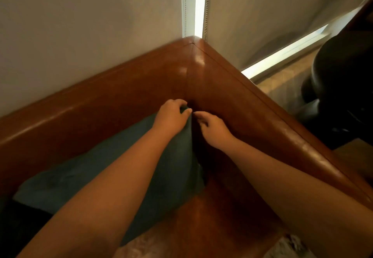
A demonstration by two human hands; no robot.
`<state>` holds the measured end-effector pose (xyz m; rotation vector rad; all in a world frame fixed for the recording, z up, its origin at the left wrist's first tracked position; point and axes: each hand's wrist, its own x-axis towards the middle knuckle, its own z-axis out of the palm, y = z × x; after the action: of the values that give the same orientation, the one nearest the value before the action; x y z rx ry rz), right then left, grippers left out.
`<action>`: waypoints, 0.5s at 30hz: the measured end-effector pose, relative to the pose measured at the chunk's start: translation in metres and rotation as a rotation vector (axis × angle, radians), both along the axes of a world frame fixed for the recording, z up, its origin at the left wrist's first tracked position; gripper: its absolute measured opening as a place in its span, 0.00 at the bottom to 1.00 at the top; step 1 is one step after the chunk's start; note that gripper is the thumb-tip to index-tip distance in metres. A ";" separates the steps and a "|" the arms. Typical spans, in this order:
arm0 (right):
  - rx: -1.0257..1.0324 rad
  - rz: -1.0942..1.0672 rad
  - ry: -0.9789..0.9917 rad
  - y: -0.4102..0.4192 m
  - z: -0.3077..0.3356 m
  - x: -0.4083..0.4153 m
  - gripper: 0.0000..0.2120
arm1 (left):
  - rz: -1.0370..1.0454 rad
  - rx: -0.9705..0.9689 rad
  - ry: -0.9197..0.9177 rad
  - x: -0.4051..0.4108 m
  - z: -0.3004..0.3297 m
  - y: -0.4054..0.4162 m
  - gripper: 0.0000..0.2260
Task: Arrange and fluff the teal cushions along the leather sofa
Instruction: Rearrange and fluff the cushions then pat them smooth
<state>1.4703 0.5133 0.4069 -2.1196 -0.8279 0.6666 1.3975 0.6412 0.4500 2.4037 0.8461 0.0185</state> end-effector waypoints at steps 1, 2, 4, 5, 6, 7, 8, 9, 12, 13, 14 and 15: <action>0.007 0.049 0.053 0.002 0.001 -0.003 0.19 | 0.017 0.065 0.089 0.006 -0.002 -0.001 0.21; 0.038 0.090 0.102 0.003 0.003 -0.008 0.19 | 0.046 0.110 0.181 0.009 -0.002 0.000 0.24; 0.125 0.145 0.195 0.003 0.004 -0.021 0.20 | 0.098 0.108 0.239 0.010 -0.001 0.003 0.21; 0.148 0.163 0.221 0.002 0.003 -0.028 0.21 | 0.115 0.075 0.208 0.007 0.000 0.007 0.15; 0.158 0.167 0.229 0.001 0.002 -0.032 0.20 | 0.151 0.031 0.145 0.002 -0.001 0.013 0.10; 0.167 0.152 0.230 0.001 -0.001 -0.035 0.19 | 0.214 -0.029 0.042 -0.006 -0.004 0.019 0.08; 0.176 0.120 0.235 0.001 -0.003 -0.037 0.18 | 0.301 -0.143 -0.084 -0.015 -0.008 0.024 0.07; 0.178 0.087 0.247 0.002 -0.004 -0.036 0.16 | 0.403 -0.301 -0.217 -0.026 -0.010 0.026 0.06; 0.133 0.096 0.295 0.009 -0.003 -0.035 0.15 | 0.566 -0.614 -0.470 -0.051 -0.013 0.028 0.07; 0.128 0.127 0.307 0.011 -0.002 -0.036 0.15 | 0.579 -0.641 -0.507 -0.055 -0.012 0.027 0.07; 0.136 0.159 0.302 0.015 -0.001 -0.039 0.15 | 0.590 -0.652 -0.544 -0.058 -0.010 0.027 0.07; 0.152 0.179 0.282 0.018 -0.001 -0.042 0.15 | 0.599 -0.647 -0.575 -0.059 -0.007 0.027 0.07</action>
<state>1.4285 0.5314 0.4058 -1.7788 -0.8853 0.9406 1.3382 0.6678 0.4425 1.3750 1.0465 0.5508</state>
